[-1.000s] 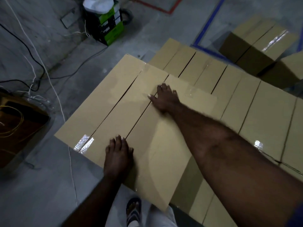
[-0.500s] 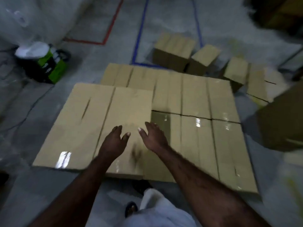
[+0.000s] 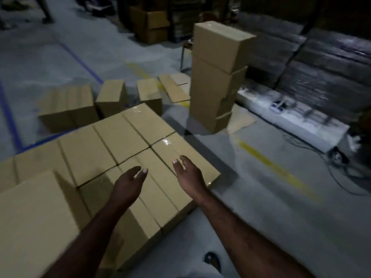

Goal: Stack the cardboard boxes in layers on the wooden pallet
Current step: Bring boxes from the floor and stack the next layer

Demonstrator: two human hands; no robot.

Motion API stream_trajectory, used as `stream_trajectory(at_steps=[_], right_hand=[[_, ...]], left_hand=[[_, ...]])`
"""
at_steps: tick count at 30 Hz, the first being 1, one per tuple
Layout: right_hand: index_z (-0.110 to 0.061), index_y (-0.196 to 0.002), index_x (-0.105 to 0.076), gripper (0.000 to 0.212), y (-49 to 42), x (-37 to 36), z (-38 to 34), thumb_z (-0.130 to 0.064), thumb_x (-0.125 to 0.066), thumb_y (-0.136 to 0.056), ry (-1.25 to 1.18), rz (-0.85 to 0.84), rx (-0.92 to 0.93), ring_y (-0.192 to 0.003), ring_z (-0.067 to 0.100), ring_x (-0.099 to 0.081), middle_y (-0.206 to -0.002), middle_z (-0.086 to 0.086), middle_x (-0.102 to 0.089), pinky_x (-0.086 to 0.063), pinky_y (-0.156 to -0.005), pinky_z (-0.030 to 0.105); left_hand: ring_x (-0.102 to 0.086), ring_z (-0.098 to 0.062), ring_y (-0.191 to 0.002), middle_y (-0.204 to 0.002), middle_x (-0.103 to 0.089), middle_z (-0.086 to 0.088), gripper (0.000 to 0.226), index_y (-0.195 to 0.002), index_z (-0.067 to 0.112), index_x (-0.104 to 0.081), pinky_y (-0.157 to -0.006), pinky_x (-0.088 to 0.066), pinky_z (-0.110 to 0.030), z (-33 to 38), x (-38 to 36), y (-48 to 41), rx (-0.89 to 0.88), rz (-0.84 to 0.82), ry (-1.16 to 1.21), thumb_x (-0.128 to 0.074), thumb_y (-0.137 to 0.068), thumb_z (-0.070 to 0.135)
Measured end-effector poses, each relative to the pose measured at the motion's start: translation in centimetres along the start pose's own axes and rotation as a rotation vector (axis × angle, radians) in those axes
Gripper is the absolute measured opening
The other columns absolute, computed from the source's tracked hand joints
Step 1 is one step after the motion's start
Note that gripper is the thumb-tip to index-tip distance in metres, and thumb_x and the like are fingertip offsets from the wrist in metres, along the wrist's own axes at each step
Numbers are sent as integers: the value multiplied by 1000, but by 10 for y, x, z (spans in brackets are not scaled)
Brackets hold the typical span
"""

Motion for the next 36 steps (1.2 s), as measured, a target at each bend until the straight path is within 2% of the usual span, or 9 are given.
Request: stream_trajectory(at_steps=[3, 6, 11, 15, 20, 24, 28, 33, 36], right_hand=[[-18, -148, -46, 57, -4, 76, 37, -51, -46, -102, -48, 115, -64, -135, 22, -48, -150, 3, -49, -39, -106, 30], [-19, -123, -59, 54, -7, 153, 74, -63, -44, -96, -68, 228, -108, -125, 24, -56, -138, 7, -60, -42, -97, 29], [-15, -148, -46, 62, -26, 282, 127, -54, -46, -101, -47, 363, -168, -138, 23, -45, -152, 5, -48, -36, -107, 29], [-14, -141, -54, 56, -49, 357, 155, -51, -48, -100, -21, 445, -185, -132, 24, -51, -144, 8, -56, -39, -104, 30], [-12, -124, -59, 50, -99, 420, 170, -53, -46, -100, -1, 466, -170, -105, 24, -60, -122, 16, -64, -36, -79, 26], [-13, -121, -60, 52, -161, 456, 169, -57, -44, -99, 14, 459, -134, -113, 29, -60, -114, 9, -65, -41, -86, 31], [-17, -127, -60, 56, -250, 491, 157, -61, -44, -97, 30, 408, -74, -120, 25, -58, -122, 1, -66, -44, -98, 34], [-17, -139, -55, 55, -391, 542, 127, -55, -45, -100, 50, 348, 9, -131, 21, -52, -142, 4, -58, -40, -104, 30], [-19, -130, -60, 54, -466, 568, 107, -59, -44, -98, 33, 336, 38, -123, 17, -57, -133, 0, -62, -43, -98, 30]], left_hand=[[-49, -25, -132, -144, -55, -8, 54, -139, 12, -56, -109, -36, -35, 60, -63, -18, -103, -102, -26, -51, -99, 48], [-52, -26, -129, -139, -59, -8, 52, -135, 13, -61, -106, -39, -36, 119, -132, -32, -180, -171, -36, -52, -99, 49], [-59, -23, -110, -117, -66, -3, 39, -121, 18, -68, -91, -44, -35, 218, -242, -38, -289, -299, 32, -51, -100, 47], [-56, -20, -106, -108, -60, 2, 28, -115, 27, -64, -86, -45, -35, 283, -303, -46, -272, -375, 109, -52, -100, 46], [-53, -15, -97, -98, -57, 14, 25, -112, 33, -61, -86, -42, -34, 336, -348, -84, -260, -377, 125, -47, -100, 50], [-52, -4, -87, -93, -55, 18, 15, -105, 37, -57, -88, -45, -37, 367, -374, -141, -234, -337, 154, -48, -100, 48], [-57, -23, -105, -107, -60, 3, 32, -111, 30, -60, -99, -48, -50, 399, -402, -221, -167, -273, 188, -49, -97, 56], [-55, -27, -111, -120, -58, -2, 53, -133, 22, -58, -101, -47, -52, 462, -436, -335, -115, -188, 251, -50, -96, 59], [-57, -21, -104, -114, -62, 0, 31, -109, 31, -63, -98, -49, -47, 508, -447, -397, -144, -177, 282, -50, -97, 56]])
Point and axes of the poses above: each hand's wrist, its own y-axis away from the middle knuckle, its own x-axis out of the back of the hand, z = x × y, the point moved 4 cm from there along -y, towards the middle knuckle
